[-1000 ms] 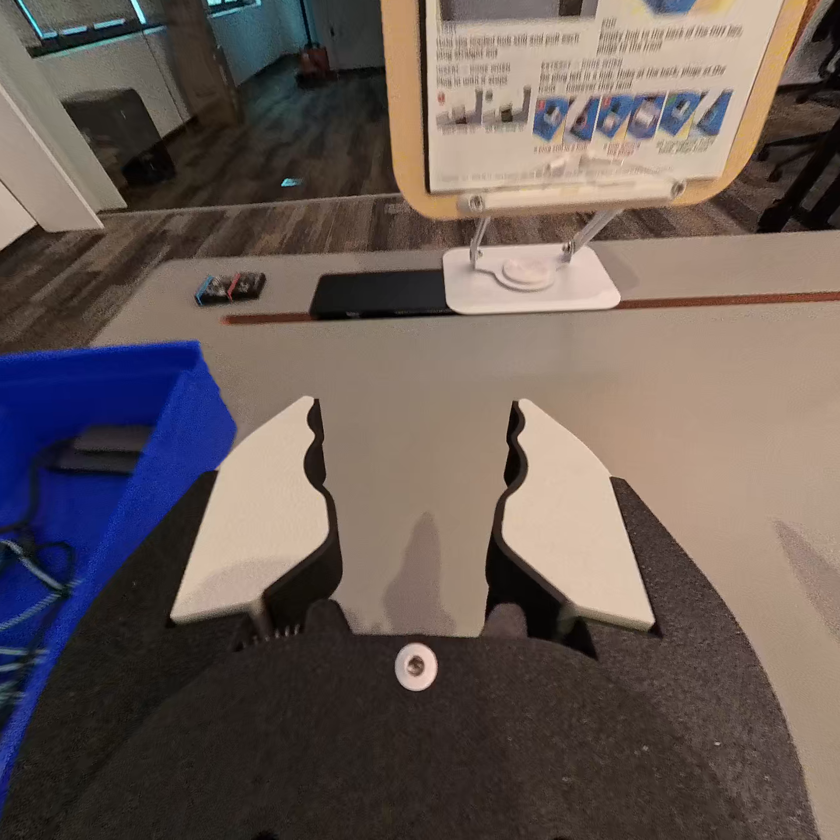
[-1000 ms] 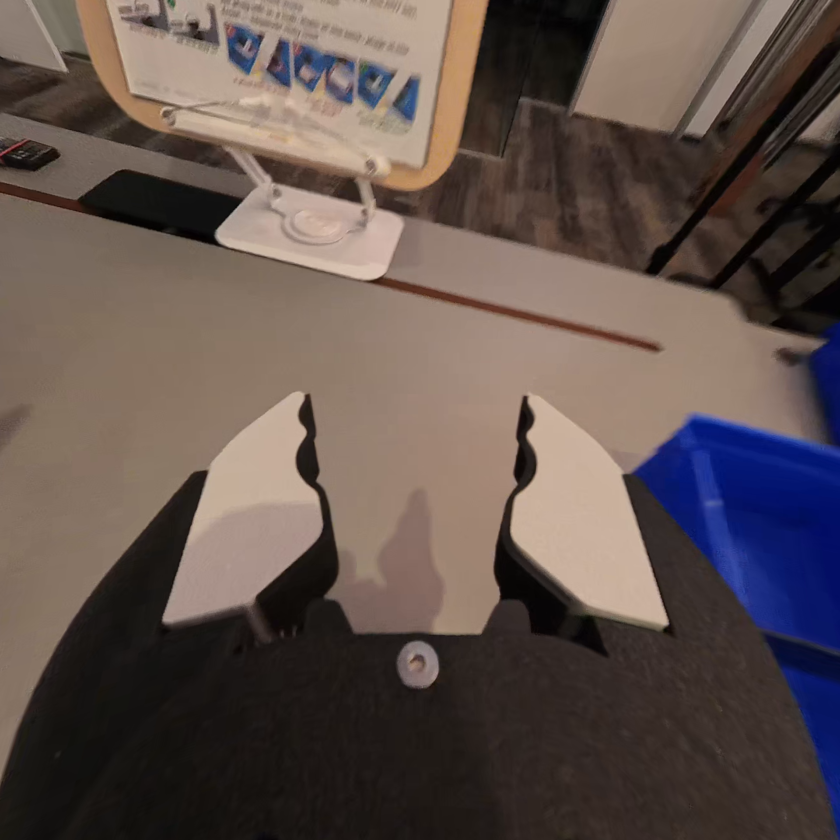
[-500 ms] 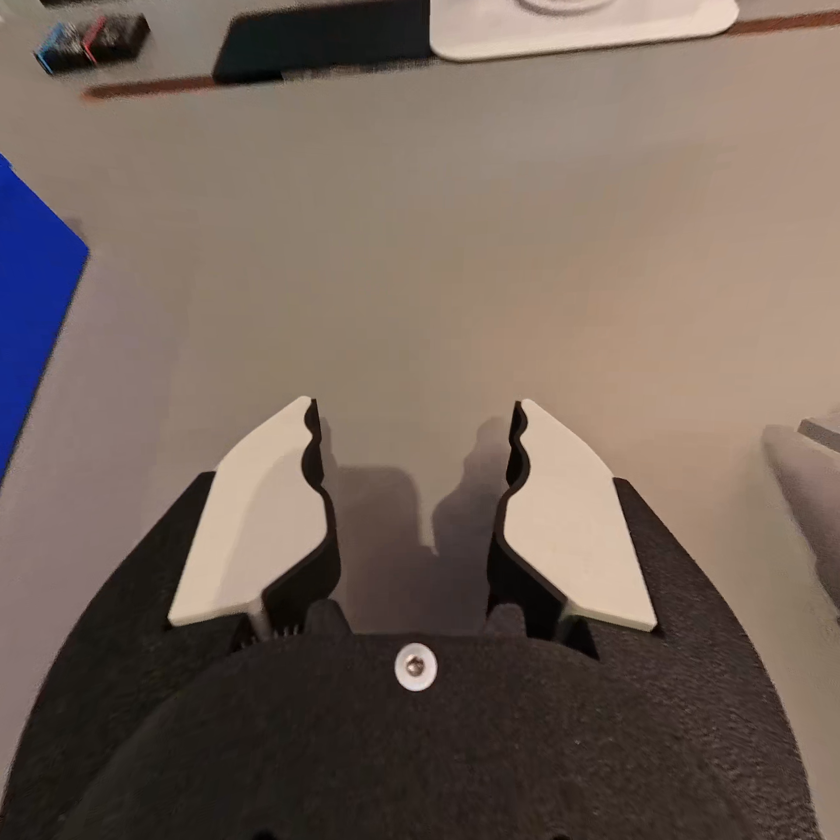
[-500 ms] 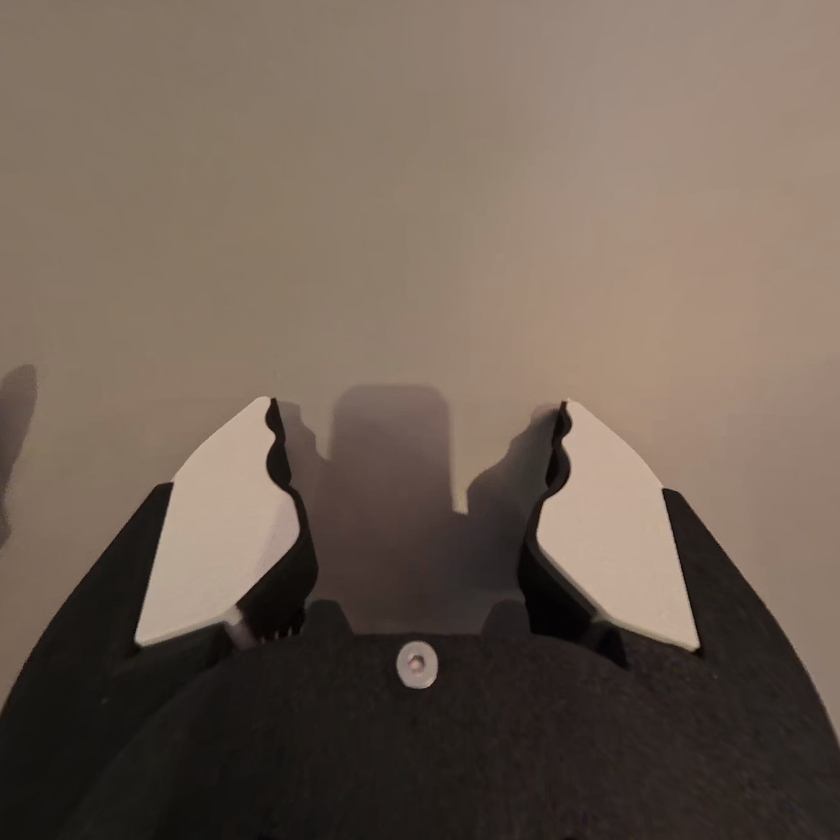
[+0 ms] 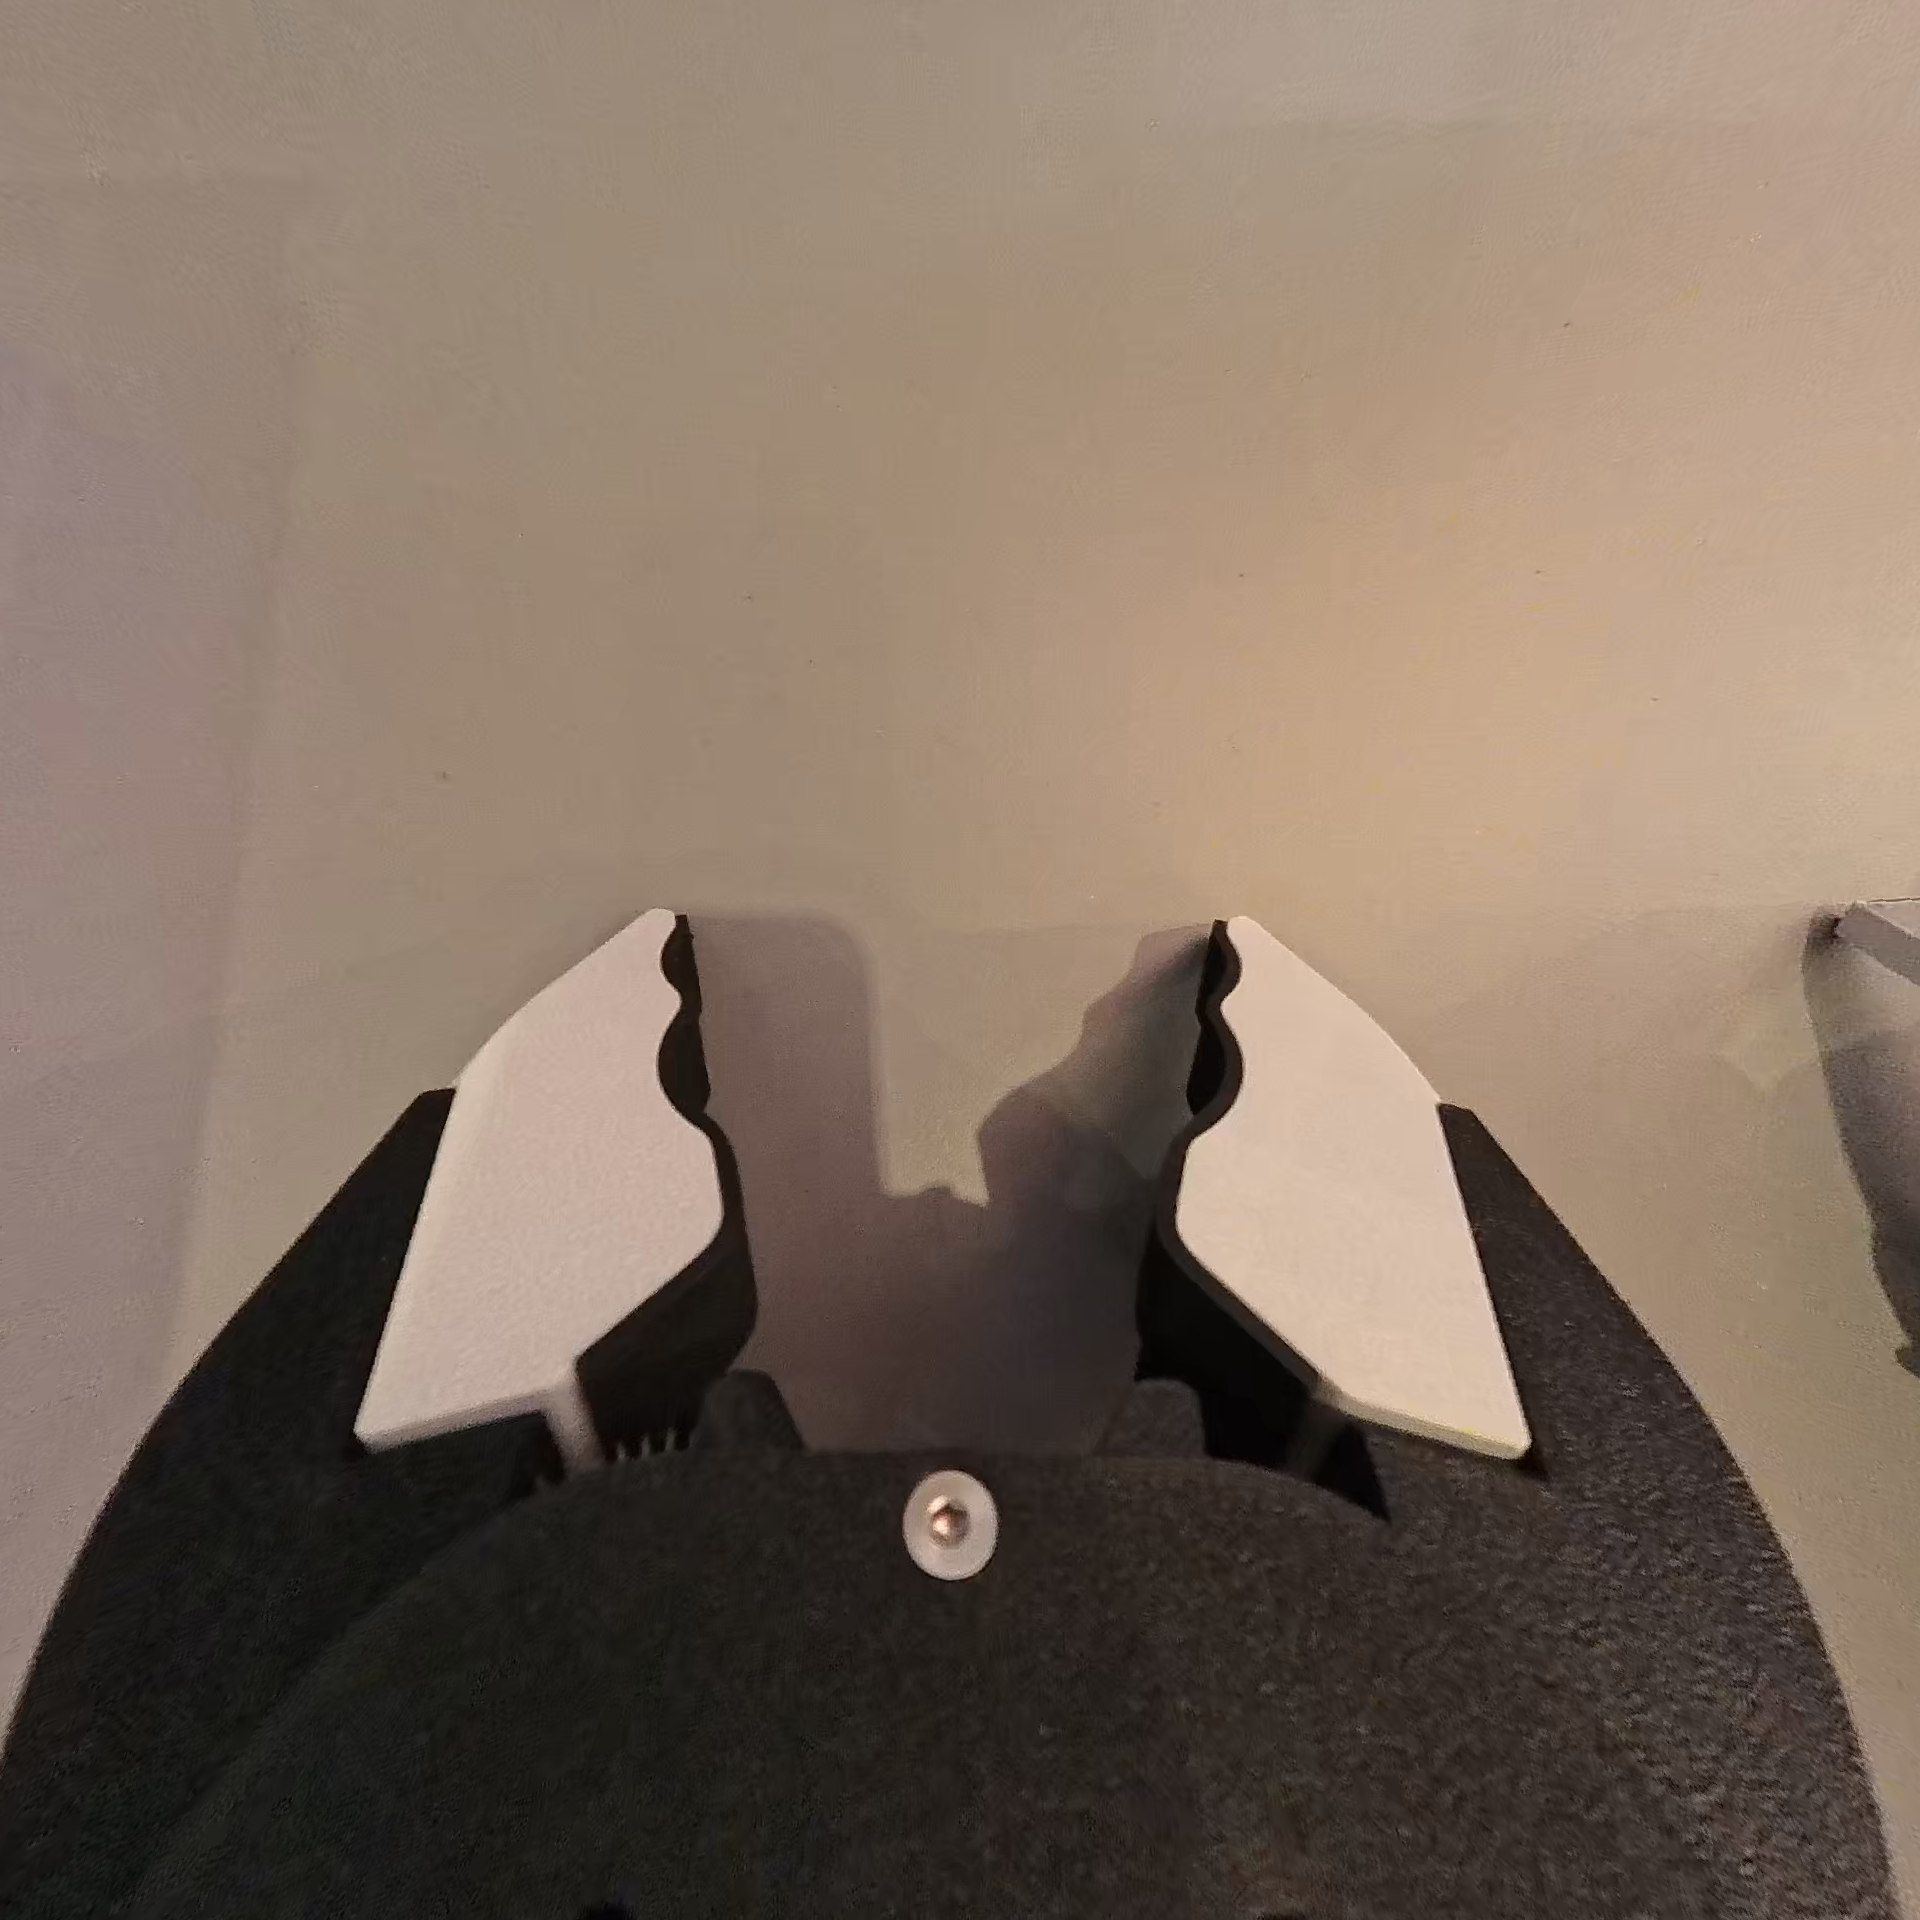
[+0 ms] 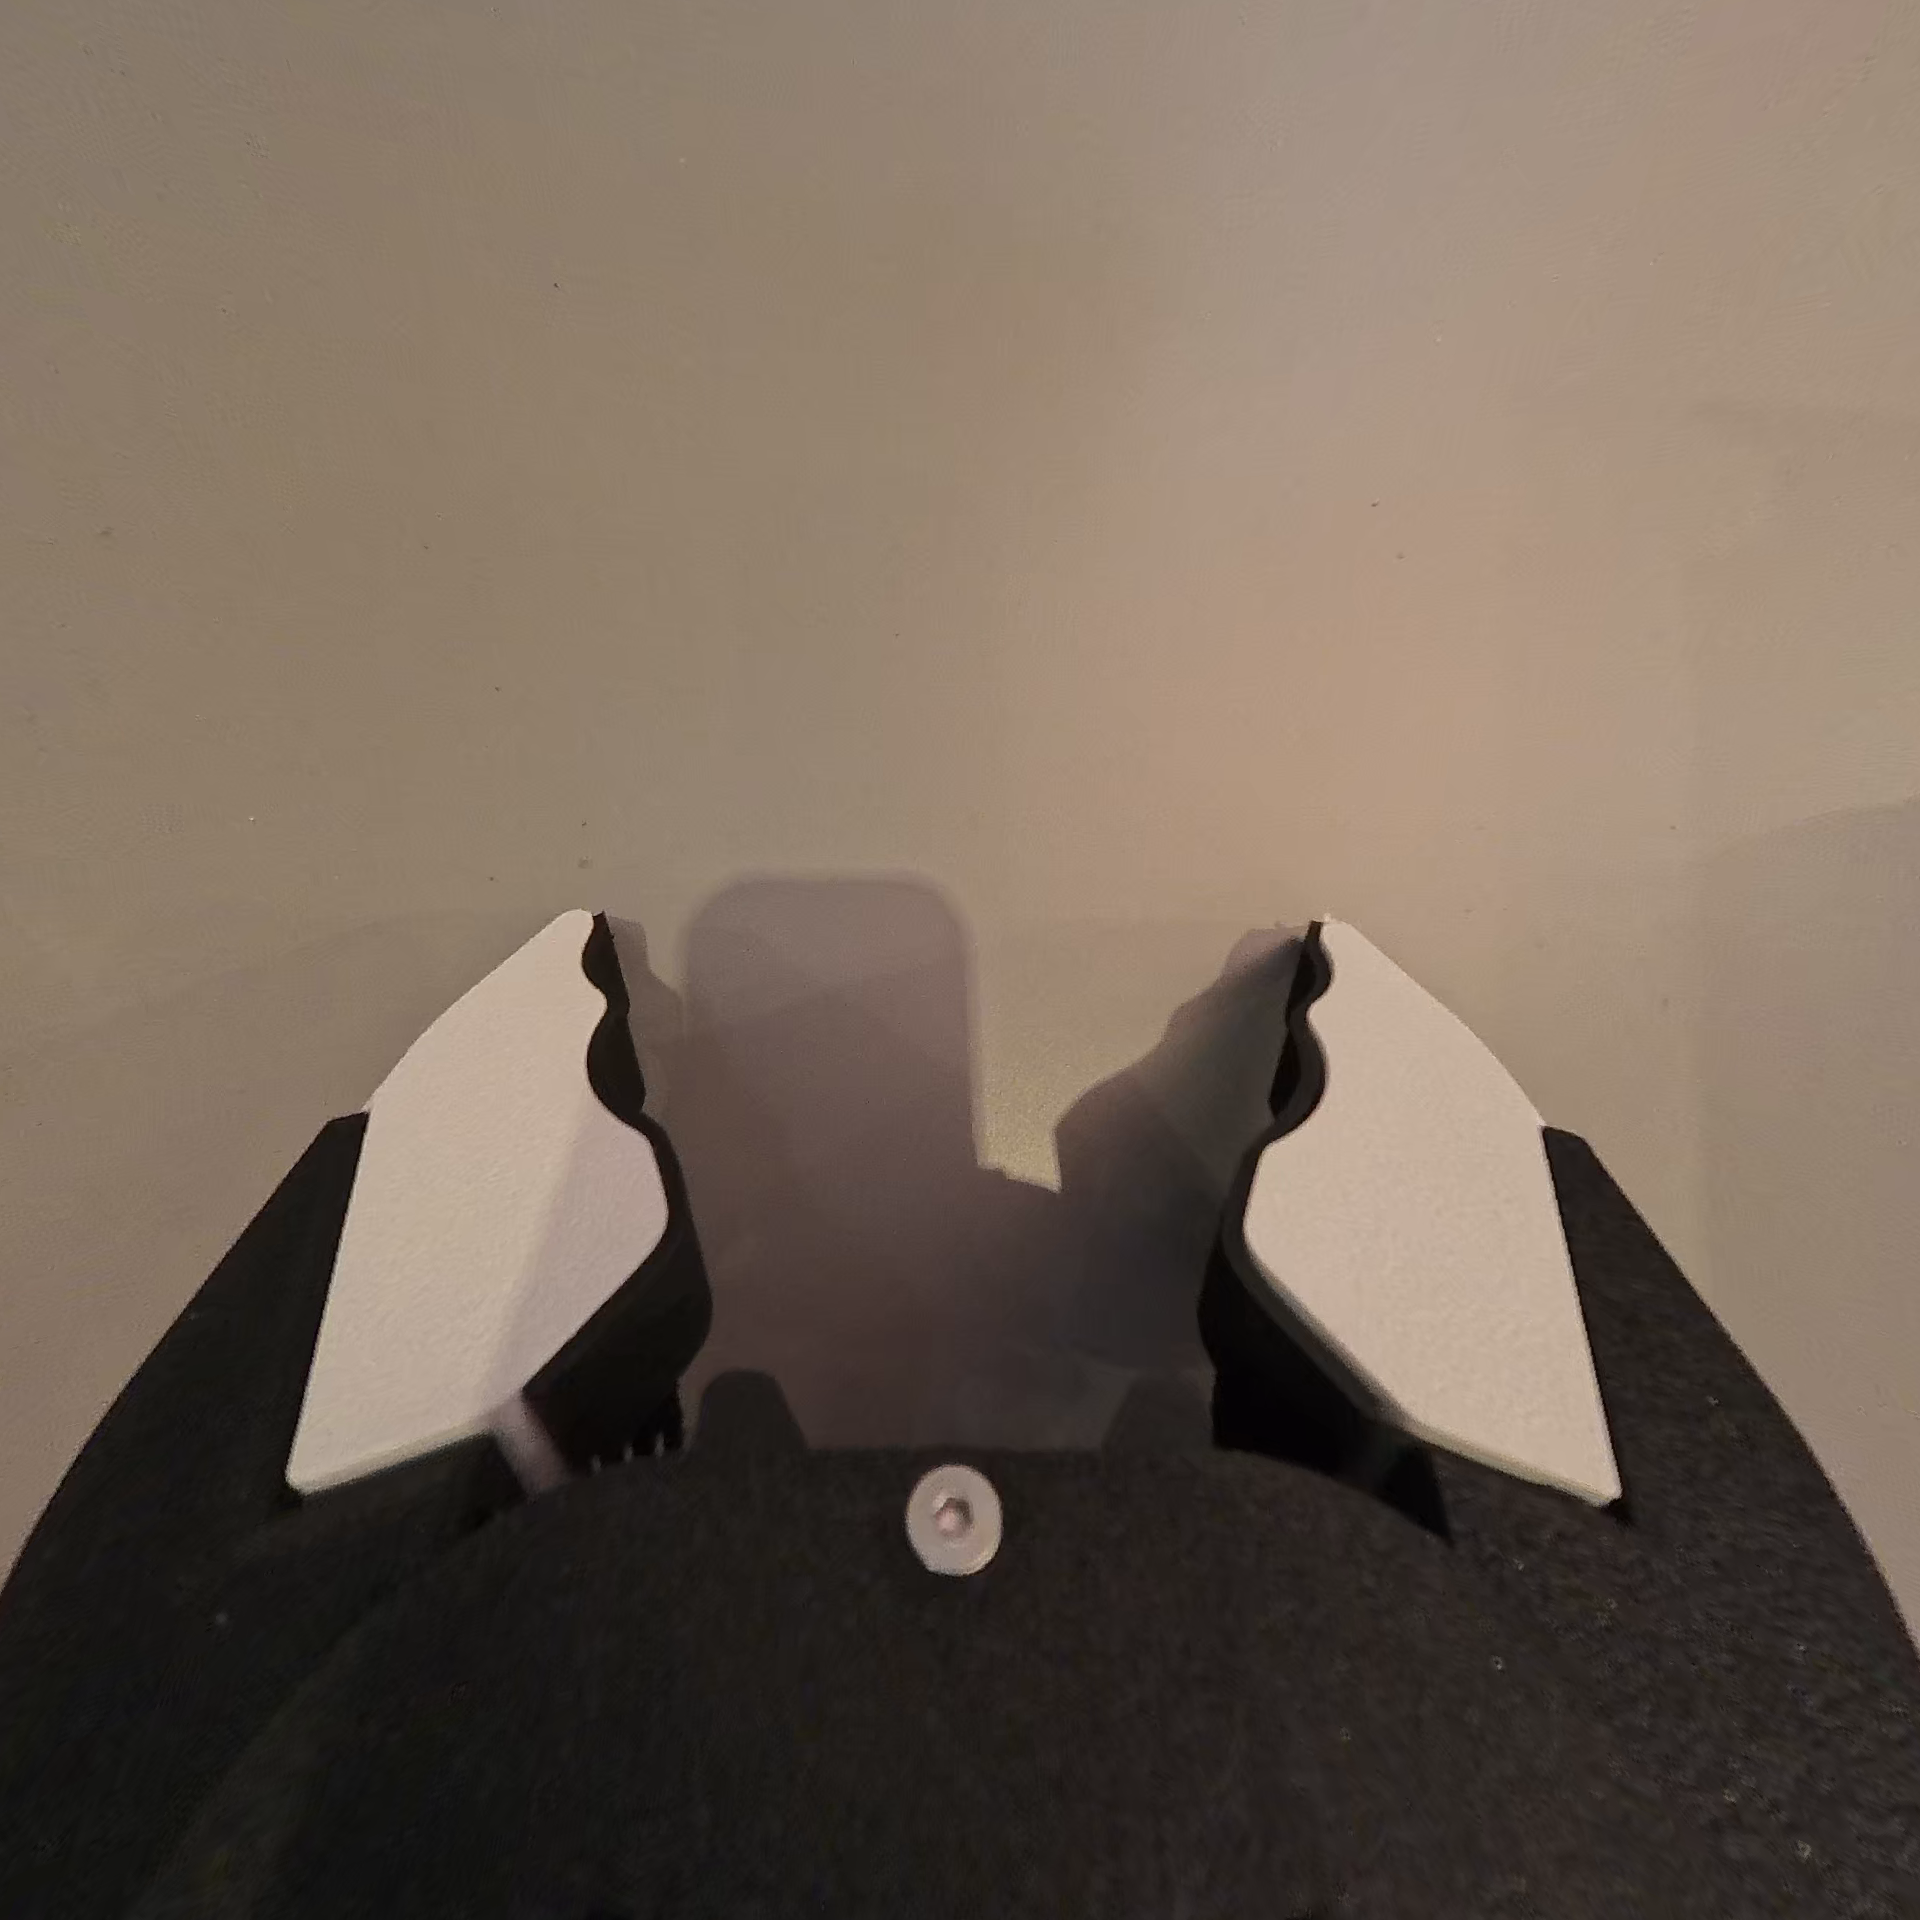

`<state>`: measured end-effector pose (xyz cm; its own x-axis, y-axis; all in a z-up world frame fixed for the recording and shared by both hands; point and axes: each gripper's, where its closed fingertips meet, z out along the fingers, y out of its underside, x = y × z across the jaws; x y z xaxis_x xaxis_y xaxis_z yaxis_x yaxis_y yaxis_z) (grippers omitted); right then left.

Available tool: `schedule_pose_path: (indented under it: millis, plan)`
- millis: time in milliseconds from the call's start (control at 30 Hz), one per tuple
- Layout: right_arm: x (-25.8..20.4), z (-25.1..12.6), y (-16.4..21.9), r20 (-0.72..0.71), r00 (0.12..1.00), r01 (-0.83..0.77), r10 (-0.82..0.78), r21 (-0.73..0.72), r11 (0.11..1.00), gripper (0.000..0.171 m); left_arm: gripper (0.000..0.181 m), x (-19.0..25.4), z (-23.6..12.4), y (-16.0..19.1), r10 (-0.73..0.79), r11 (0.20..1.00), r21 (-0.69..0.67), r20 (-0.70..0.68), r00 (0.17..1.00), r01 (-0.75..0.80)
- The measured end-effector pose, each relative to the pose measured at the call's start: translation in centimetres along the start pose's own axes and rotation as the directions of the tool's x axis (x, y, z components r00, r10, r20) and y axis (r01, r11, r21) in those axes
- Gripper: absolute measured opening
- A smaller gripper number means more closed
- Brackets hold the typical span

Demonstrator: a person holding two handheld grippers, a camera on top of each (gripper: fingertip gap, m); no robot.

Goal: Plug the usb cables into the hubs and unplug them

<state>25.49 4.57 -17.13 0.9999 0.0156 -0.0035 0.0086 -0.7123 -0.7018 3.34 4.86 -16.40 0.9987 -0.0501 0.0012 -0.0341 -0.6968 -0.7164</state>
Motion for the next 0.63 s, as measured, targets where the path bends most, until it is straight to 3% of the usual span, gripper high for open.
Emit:
schedule_pose_path:
  millis: [633]
  plan:
    - [0.06,-0.39,0.27,-0.011,1.0,-0.009,0.009,0.0,1.0,0.118,0.097,0.26,-0.05,0.12,0.011,1.0,-0.002,-0.011,1.0,-0.011]
